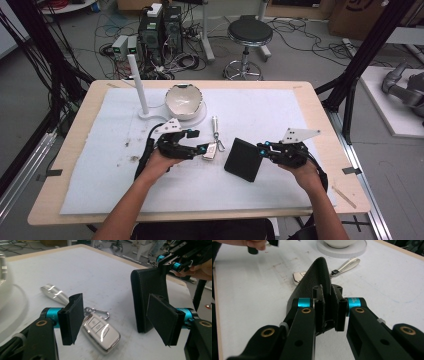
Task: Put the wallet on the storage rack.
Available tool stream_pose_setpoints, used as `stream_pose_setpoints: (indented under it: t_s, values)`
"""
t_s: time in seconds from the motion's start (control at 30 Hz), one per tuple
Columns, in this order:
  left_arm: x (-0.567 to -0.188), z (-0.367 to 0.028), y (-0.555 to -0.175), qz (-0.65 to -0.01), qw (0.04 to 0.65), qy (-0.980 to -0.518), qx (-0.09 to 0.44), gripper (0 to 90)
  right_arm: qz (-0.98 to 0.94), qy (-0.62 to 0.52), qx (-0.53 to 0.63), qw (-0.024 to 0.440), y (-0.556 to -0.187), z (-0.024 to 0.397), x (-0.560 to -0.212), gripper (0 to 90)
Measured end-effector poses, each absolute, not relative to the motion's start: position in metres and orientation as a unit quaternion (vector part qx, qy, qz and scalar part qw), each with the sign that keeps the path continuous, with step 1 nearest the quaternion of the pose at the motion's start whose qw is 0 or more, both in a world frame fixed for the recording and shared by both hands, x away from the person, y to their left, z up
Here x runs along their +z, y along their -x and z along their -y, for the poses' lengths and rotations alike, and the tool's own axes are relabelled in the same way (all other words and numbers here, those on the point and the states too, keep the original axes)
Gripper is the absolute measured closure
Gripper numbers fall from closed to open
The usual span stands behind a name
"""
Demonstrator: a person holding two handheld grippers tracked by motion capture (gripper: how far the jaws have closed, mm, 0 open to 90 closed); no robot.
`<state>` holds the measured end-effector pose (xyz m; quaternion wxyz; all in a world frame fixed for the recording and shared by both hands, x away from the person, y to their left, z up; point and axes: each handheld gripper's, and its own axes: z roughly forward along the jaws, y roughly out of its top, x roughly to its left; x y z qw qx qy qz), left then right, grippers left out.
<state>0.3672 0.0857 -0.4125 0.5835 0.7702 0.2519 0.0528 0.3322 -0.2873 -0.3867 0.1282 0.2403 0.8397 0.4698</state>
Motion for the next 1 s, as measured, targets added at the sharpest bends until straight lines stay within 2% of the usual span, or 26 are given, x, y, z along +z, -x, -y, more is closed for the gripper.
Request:
stream_pose_setpoints:
  t_s: [0.23, 0.47, 0.53, 0.57, 0.6, 0.67, 0.7, 0.73, 0.77, 0.8, 0.83, 0.93, 0.97, 1.0]
  values:
    - [-0.422, -0.043, -0.379, -0.228, 0.570, -0.789, 0.001, 34.4, -0.842, -0.235, 0.468, 0.129, -0.332, 0.285, -0.385, 83.6]
    - [-0.428, -0.017, -0.380, -0.209, 0.563, -0.799, -0.029, 37.0, -0.843, -0.226, 0.472, 0.126, -0.332, 0.283, -0.384, 83.6]
    - [-0.430, -0.010, -0.379, -0.198, 0.558, -0.805, -0.034, 42.2, -0.843, -0.225, 0.472, 0.125, -0.332, 0.283, -0.384, 83.6]
    - [-0.430, -0.010, -0.379, -0.198, 0.558, -0.805, -0.034, 48.5, -0.843, -0.224, 0.473, 0.125, -0.332, 0.283, -0.384, 83.6]
    - [-0.430, -0.008, -0.378, -0.193, 0.558, -0.806, -0.032, 48.5, -0.843, -0.224, 0.473, 0.125, -0.332, 0.283, -0.384, 83.6]
    - [-0.430, -0.007, -0.378, -0.196, 0.557, -0.806, -0.027, 58.2, -0.843, -0.225, 0.472, 0.124, -0.332, 0.284, -0.384, 83.5]
    - [-0.430, -0.008, -0.378, -0.200, 0.560, -0.804, -0.030, 58.2, -0.843, -0.225, 0.472, 0.124, -0.332, 0.284, -0.384, 83.5]
    - [-0.430, -0.010, -0.380, -0.200, 0.563, -0.801, -0.037, 66.2, -0.841, -0.228, 0.474, 0.122, -0.332, 0.285, -0.385, 83.4]
    - [-0.430, -0.011, -0.380, -0.201, 0.566, -0.798, -0.043, 66.2, -0.841, -0.228, 0.474, 0.122, -0.332, 0.285, -0.385, 83.4]
    - [-0.429, -0.013, -0.381, -0.195, 0.569, -0.797, -0.049, 71.9, -0.840, -0.231, 0.477, 0.117, -0.333, 0.287, -0.387, 82.5]
    - [-0.429, -0.013, -0.381, -0.195, 0.569, -0.797, -0.049, 73.4, -0.840, -0.231, 0.477, 0.117, -0.333, 0.287, -0.387, 82.5]
    - [-0.426, -0.016, -0.377, -0.178, 0.586, -0.788, -0.056, 77.3, -0.833, -0.246, 0.483, 0.111, -0.335, 0.290, -0.390, 73.3]
    - [-0.426, -0.016, -0.377, -0.178, 0.586, -0.788, -0.056, 77.6, -0.833, -0.246, 0.483, 0.111, -0.335, 0.290, -0.390, 73.3]
    - [-0.425, -0.018, -0.376, -0.178, 0.593, -0.784, -0.056, 77.6, -0.828, -0.251, 0.488, 0.112, -0.336, 0.292, -0.391, 64.3]
